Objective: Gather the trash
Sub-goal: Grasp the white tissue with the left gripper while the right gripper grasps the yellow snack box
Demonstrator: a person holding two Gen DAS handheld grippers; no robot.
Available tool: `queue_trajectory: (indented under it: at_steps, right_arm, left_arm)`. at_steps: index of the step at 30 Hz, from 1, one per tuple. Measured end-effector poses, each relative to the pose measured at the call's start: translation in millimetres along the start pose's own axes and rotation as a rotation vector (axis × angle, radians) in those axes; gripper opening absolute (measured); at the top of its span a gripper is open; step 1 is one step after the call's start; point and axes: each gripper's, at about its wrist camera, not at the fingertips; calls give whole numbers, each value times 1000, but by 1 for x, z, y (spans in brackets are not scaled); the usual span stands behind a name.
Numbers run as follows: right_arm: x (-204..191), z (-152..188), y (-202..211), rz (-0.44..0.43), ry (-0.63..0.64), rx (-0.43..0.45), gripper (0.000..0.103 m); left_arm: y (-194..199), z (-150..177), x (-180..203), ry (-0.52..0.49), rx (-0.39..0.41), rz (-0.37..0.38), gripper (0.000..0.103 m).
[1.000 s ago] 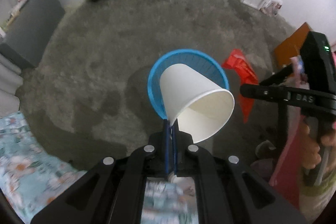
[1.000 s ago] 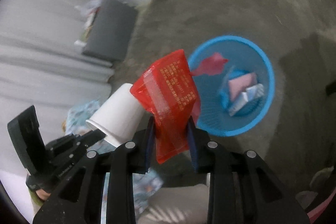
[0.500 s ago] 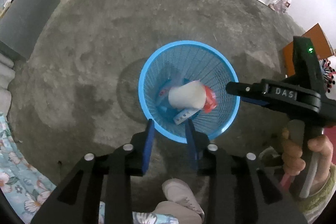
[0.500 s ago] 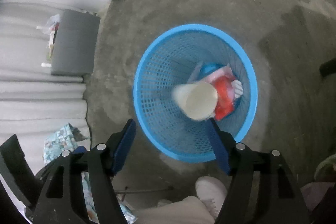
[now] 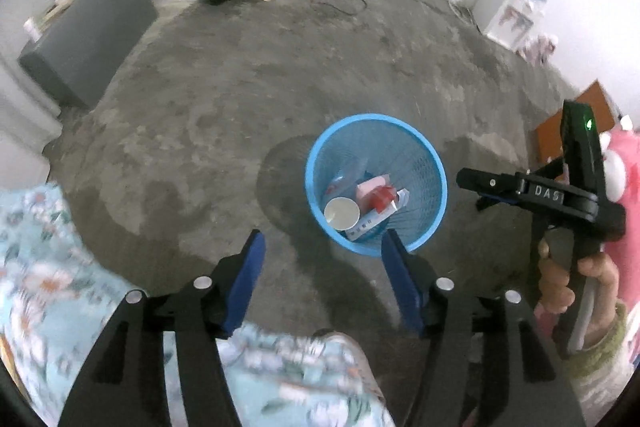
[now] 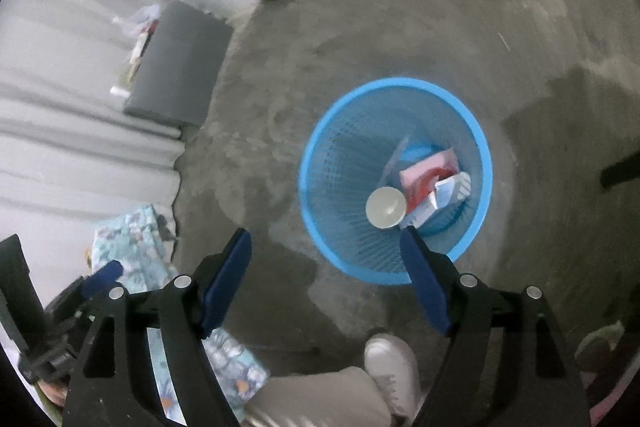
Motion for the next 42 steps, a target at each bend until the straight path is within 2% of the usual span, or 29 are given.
queue_trajectory:
  at_steps: [9, 15, 22, 27, 31, 34, 38, 42]
  right_arm:
    - [-62, 17, 36, -47, 158, -11, 73]
    - [-119, 35, 59, -119, 280, -14, 74]
    - [-199, 70, 67, -211, 431, -69, 75]
    - [-259, 106, 49, -292, 512, -158, 75]
    - [-302, 134, 20, -322, 560, -245, 75]
    - [-331, 155, -10, -316, 589, -312, 75]
    - [-367, 175, -48, -314, 614, -384, 75]
    - [-395, 184, -83, -311, 614, -422, 74]
  left_arm:
    - [114, 58, -56, 166, 157, 12, 72]
    - [192, 135, -109, 337, 300, 8, 76]
    - [258, 260, -171, 589, 516, -16, 77]
    - [277, 324, -220, 782, 641, 73, 76]
    - [275, 342, -248, 860, 647, 93, 76]
    - [272, 346, -271, 904, 610, 94, 71]
    - [258, 335, -295, 906, 485, 68, 60]
    - [245, 327, -318, 933, 389, 81, 58]
Point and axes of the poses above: each gripper's, at about its wrist camera, not at the fingertips, and y roughly against the way its jaws point, x to its right, z to its underside, and after that the axes turned 1 degree about -z, right-handed
